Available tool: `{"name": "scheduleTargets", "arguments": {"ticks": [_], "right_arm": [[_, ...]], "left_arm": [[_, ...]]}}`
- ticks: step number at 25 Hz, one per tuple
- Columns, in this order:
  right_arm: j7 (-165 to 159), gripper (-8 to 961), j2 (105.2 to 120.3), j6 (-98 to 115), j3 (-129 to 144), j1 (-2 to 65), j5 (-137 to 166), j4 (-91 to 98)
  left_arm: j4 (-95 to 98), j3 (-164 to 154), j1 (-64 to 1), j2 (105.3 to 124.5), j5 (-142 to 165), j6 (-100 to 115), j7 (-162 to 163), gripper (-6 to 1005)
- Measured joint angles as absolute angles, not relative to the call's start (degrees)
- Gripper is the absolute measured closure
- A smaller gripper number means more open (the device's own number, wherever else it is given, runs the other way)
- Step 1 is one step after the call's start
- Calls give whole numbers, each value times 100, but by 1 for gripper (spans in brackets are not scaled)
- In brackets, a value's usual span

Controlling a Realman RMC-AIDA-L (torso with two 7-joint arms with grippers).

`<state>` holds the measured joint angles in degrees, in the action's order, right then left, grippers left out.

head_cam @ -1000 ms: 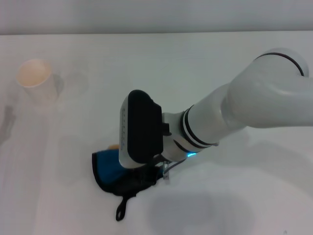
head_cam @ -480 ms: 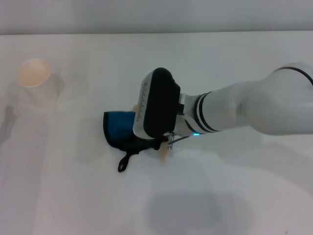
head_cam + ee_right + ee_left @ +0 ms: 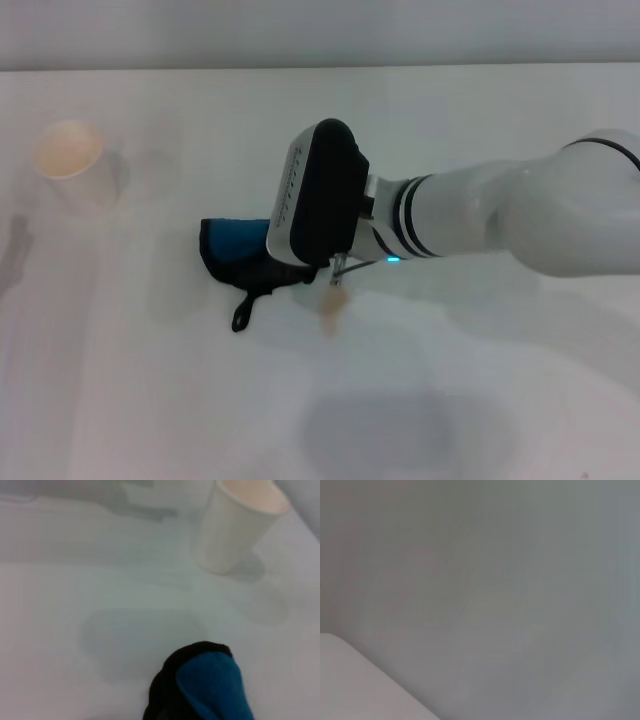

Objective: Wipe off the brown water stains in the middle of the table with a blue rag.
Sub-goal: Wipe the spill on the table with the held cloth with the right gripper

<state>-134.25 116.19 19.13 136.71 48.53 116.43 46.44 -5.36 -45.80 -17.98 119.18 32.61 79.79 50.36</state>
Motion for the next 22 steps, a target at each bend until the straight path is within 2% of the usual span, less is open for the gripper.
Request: {"name": "scheduleTargets", "arguments": {"ticks": [22], "right_arm": [[-13443, 888, 11620, 1133, 13933, 4858, 11269, 3989]], "left_arm": [[-536, -4579, -1781, 11918, 3288, 7981, 5036, 112]]}}
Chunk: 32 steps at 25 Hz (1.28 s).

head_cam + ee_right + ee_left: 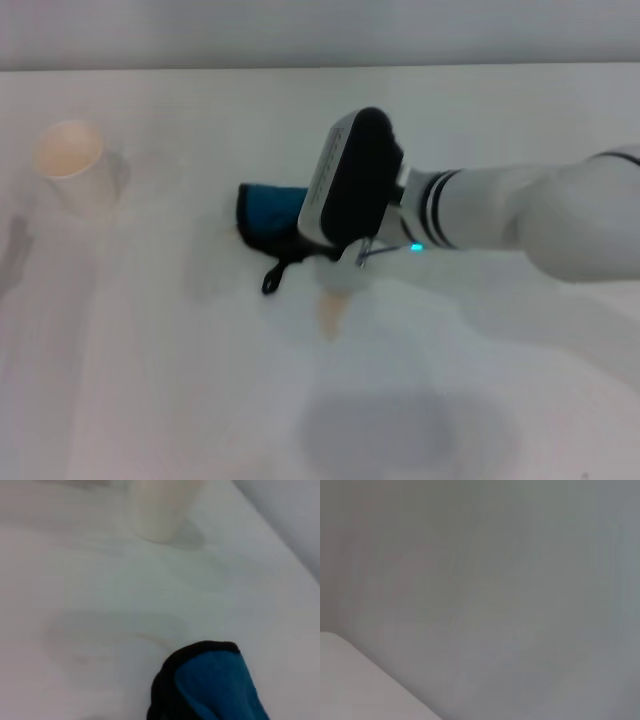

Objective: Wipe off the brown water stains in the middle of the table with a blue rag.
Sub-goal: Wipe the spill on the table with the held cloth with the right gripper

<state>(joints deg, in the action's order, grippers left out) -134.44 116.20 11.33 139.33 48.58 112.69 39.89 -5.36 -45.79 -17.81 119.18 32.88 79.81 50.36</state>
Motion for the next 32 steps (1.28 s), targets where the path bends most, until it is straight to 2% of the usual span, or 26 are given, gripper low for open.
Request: {"name": "scheduleTargets", "arguments": {"ticks": [19, 32], "right_arm": [[-13410, 887, 11621, 1545, 15095, 4786, 10631, 5348], [-13410, 887, 11619, 1246, 14300, 4870, 10665, 4192]], "left_arm": [[-536, -4579, -1761, 11918, 3323, 7980, 5036, 112], [-536, -4579, -1760, 11918, 3322, 7980, 5104, 111]]}}
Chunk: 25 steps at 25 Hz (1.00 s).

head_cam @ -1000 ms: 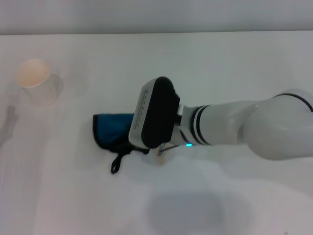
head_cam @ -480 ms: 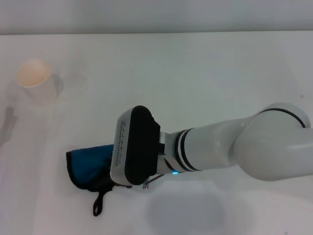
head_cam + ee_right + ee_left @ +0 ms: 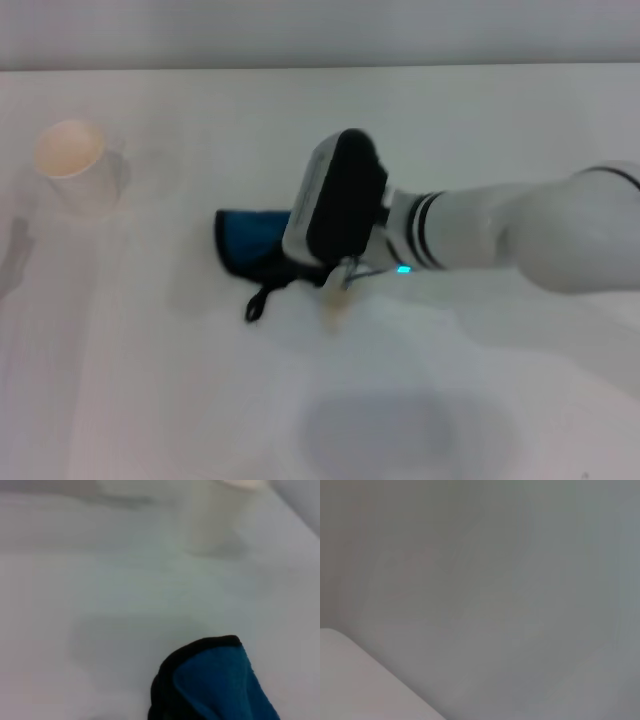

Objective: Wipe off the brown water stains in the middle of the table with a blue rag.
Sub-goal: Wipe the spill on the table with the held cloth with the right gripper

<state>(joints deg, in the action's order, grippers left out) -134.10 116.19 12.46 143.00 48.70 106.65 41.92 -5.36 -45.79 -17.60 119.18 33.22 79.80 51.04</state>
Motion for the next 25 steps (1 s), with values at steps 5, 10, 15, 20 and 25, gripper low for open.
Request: {"name": "scheduleTargets", "arguments": {"ticks": [5, 10, 15, 20, 25], "right_arm": [[-13411, 886, 11619, 1215, 13839, 5001, 10672, 3515], [-13408, 886, 11618, 1220, 13447, 5023, 10681, 3159], [-13406, 886, 11612, 1382, 13483, 4947, 10694, 3458], [-13397, 886, 11621, 1838, 13813, 4878, 10701, 4390], [-13079, 886, 11621, 2496, 13945, 4761, 10689, 5192]], "left_arm": [[-536, -4579, -1780, 11918, 3322, 7980, 5106, 111], [-536, -4579, -1794, 11918, 3322, 7980, 5107, 111], [-536, -4579, -1790, 11918, 3322, 7980, 5107, 111], [-417, -4578, -1718, 11912, 3322, 7980, 5145, 112], [-312, -4579, -1682, 11904, 3322, 7980, 5270, 112]]}}
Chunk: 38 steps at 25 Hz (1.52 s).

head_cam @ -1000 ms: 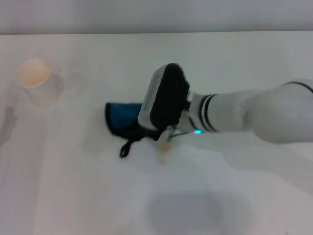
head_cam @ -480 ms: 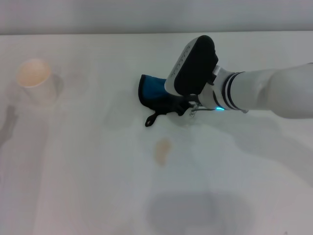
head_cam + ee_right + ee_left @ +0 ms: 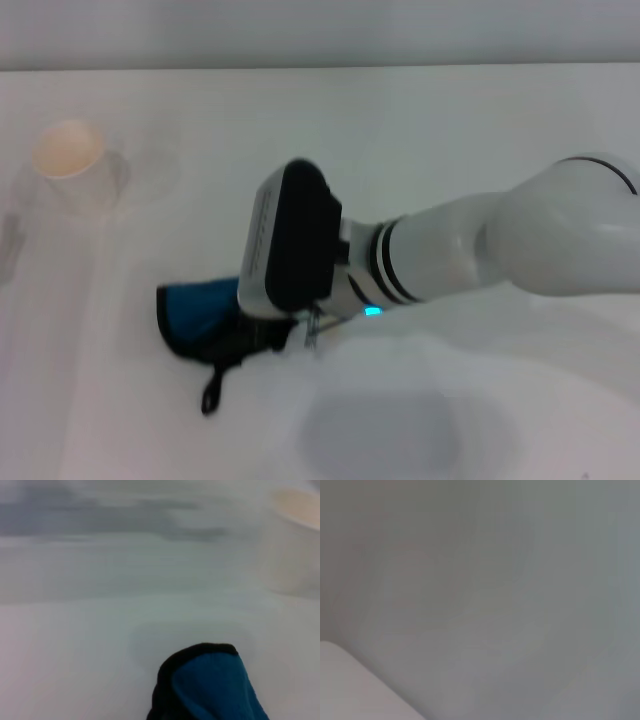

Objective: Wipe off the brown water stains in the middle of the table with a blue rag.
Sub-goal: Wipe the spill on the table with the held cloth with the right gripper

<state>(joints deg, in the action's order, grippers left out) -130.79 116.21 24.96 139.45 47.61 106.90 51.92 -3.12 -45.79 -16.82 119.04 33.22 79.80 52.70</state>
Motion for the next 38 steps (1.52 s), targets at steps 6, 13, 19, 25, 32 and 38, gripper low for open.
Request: {"name": "scheduleTargets", "arguments": {"ticks": [6, 13, 19, 25, 32, 38], "right_arm": [[-12564, 886, 11595, 3189, 13372, 4337, 10695, 5322], [-11673, 885, 11554, 3996, 11695, 3658, 10946, 5184], [-11611, 885, 11541, 4017, 10876, 3509, 11732, 4947], [-11611, 885, 11564, 4215, 10795, 3491, 11756, 4939], [-11611, 885, 11597, 4778, 11804, 3434, 11125, 5494], [-11418, 885, 11607, 5442, 12033, 3367, 10750, 5750]], "left_arm": [[-255, -4579, -1702, 11900, 3322, 7980, 5282, 112], [-254, -4579, -1695, 11900, 3310, 7980, 5282, 112], [-254, -4575, -1679, 11900, 3280, 7980, 5282, 112], [-254, -4579, -1693, 11900, 3278, 7980, 5288, 111], [-254, -4579, -1721, 11900, 3279, 7972, 5291, 112], [-254, -4579, -1723, 11908, 3290, 7970, 5291, 112]]}}
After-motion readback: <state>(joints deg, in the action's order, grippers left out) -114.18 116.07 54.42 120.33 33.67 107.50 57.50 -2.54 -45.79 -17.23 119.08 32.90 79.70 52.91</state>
